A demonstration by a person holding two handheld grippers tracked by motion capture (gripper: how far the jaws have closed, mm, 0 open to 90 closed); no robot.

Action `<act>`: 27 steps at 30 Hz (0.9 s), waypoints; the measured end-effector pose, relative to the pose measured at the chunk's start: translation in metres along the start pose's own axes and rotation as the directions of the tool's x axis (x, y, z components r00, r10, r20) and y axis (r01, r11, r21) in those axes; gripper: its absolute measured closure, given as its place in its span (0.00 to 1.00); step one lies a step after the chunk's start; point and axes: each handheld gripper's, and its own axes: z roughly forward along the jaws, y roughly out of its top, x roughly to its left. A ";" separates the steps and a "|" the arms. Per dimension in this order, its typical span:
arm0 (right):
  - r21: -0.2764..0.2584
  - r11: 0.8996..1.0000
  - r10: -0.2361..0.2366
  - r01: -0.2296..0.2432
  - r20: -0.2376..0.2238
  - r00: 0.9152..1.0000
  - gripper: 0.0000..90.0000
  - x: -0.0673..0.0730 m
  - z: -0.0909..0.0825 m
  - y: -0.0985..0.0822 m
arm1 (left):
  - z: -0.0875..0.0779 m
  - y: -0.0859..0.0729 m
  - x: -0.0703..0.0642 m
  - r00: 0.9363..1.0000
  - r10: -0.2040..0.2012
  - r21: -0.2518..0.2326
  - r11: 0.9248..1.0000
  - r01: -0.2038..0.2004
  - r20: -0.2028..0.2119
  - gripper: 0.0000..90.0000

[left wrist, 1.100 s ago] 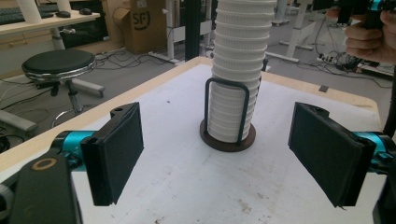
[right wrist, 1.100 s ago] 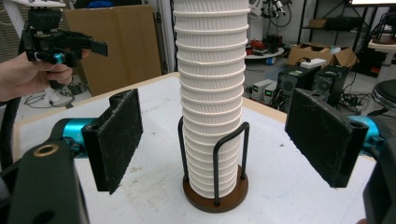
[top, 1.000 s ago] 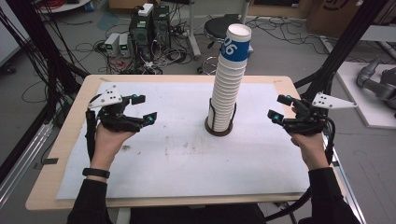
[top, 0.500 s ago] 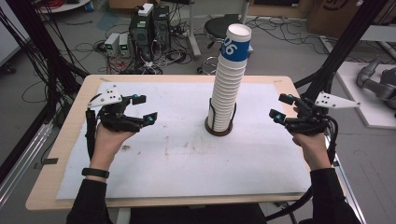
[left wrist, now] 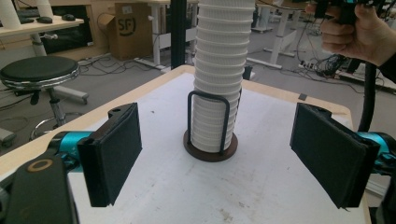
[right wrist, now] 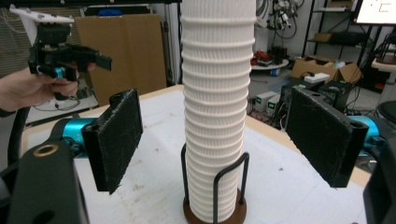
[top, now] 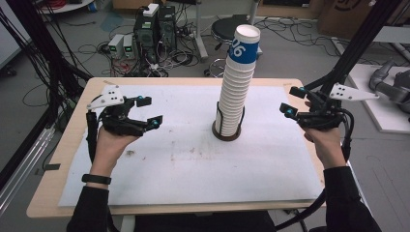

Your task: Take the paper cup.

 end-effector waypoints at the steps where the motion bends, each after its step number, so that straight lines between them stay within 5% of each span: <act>1: 0.000 1.000 0.000 0.000 0.000 1.000 0.21 0.000 0.000 0.000 | 0.000 0.000 0.000 1.000 0.000 0.000 1.000 0.000 0.001 0.18; 27: -0.003 1.000 -0.024 0.024 -0.046 0.999 0.21 -0.007 0.040 0.056 | 0.012 0.007 -0.007 0.999 -0.003 0.001 1.000 0.003 0.049 0.18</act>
